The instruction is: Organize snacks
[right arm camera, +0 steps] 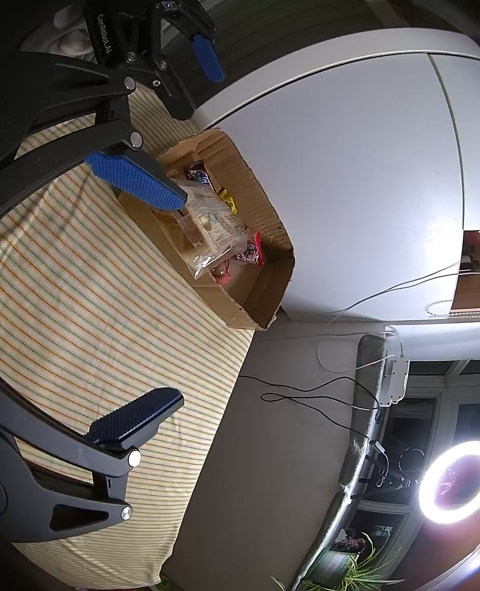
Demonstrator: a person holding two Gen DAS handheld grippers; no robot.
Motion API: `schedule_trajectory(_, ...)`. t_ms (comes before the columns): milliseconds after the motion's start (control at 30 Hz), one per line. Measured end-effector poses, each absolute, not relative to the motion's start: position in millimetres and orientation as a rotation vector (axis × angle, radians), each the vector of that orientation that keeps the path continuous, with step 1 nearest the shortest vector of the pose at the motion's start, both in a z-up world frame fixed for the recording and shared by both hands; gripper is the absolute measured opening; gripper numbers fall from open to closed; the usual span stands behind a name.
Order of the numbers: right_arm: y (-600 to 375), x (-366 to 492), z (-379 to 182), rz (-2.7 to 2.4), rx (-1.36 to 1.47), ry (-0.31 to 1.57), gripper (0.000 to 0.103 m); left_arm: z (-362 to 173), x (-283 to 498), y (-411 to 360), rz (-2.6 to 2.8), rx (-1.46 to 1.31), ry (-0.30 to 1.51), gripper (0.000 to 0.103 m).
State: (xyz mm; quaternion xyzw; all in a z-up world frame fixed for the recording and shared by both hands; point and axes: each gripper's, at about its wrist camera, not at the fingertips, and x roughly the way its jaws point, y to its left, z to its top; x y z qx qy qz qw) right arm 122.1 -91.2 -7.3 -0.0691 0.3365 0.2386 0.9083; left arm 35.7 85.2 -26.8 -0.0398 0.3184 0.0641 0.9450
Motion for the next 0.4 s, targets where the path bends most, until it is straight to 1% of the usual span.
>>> schedule_trajectory(400, -96.5, 121.6, -11.0, 0.495, -0.152, 0.695, 0.099, -25.0, 33.6, 82.3, 0.124, -0.072, 0.633, 0.084)
